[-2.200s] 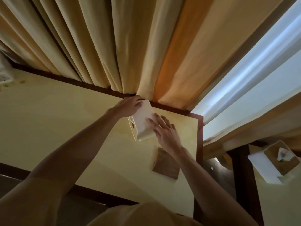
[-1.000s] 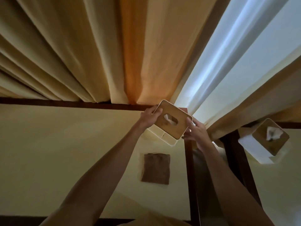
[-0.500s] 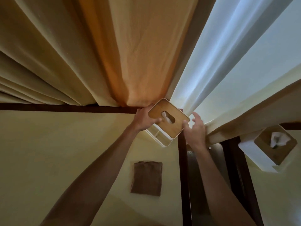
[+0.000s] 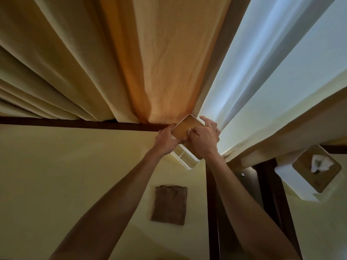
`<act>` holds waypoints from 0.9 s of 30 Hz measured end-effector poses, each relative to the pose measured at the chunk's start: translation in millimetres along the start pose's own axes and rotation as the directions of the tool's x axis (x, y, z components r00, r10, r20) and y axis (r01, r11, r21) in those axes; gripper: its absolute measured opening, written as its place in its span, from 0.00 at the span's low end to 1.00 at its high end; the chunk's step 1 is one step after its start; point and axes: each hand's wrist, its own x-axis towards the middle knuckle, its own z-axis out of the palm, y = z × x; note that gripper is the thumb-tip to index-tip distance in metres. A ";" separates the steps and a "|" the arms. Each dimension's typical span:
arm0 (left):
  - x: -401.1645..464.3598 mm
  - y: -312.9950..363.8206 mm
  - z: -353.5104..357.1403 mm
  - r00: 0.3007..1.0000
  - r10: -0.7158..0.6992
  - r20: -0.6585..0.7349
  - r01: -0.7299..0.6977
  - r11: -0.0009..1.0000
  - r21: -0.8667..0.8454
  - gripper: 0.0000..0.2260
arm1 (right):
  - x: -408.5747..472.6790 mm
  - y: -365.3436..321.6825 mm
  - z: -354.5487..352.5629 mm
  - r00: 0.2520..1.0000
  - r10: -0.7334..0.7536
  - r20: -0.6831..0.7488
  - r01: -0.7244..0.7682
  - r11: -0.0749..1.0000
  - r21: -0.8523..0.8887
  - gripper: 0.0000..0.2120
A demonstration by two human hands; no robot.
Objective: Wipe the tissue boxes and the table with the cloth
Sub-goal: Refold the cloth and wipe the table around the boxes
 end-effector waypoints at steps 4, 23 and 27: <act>-11.3 19.0 -7.9 0.988 0.126 -0.093 -0.114 0.985 0.130 0.32 | -9.9 11.6 -18.9 0.998 -0.057 -0.022 0.061 0.974 0.217 0.13; -3.0 43.7 -5.9 0.971 0.236 -0.040 -0.216 0.936 0.279 0.10 | -16.1 24.0 -27.7 0.985 -0.113 -0.129 0.151 0.928 0.341 0.11; -17.2 43.8 -13.5 0.971 0.221 -0.088 -0.198 0.957 0.213 0.12 | -28.3 22.3 -28.7 0.968 -0.013 -0.252 0.118 0.906 0.407 0.12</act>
